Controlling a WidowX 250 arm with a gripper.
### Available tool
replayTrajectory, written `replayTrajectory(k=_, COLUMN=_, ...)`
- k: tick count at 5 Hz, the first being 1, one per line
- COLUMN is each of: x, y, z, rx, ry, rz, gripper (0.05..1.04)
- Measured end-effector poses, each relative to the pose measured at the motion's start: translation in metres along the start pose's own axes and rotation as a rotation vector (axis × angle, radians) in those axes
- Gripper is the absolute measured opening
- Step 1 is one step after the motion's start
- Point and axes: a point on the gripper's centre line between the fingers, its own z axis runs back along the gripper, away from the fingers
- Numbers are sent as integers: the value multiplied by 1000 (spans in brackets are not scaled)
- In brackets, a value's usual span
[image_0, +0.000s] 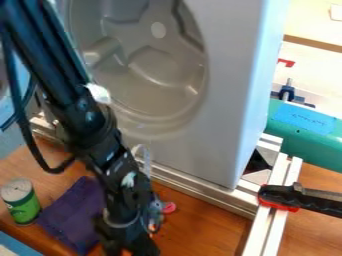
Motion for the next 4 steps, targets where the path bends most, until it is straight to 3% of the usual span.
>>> replayTrajectory(k=1, x=11, y=-4, z=-20, rx=-17, ry=-36, rz=-8, gripper=619)
replayTrajectory(k=2, x=13, y=-6, z=-26, rx=-30, ry=-41, rz=2, gripper=680)
replayTrajectory(k=3, x=11, y=-7, z=-25, rx=-39, ry=-42, rz=8, gripper=801)
replayTrajectory(k=4, x=-18, y=-6, z=-9, rx=-2, ry=8, rz=57, gripper=968)
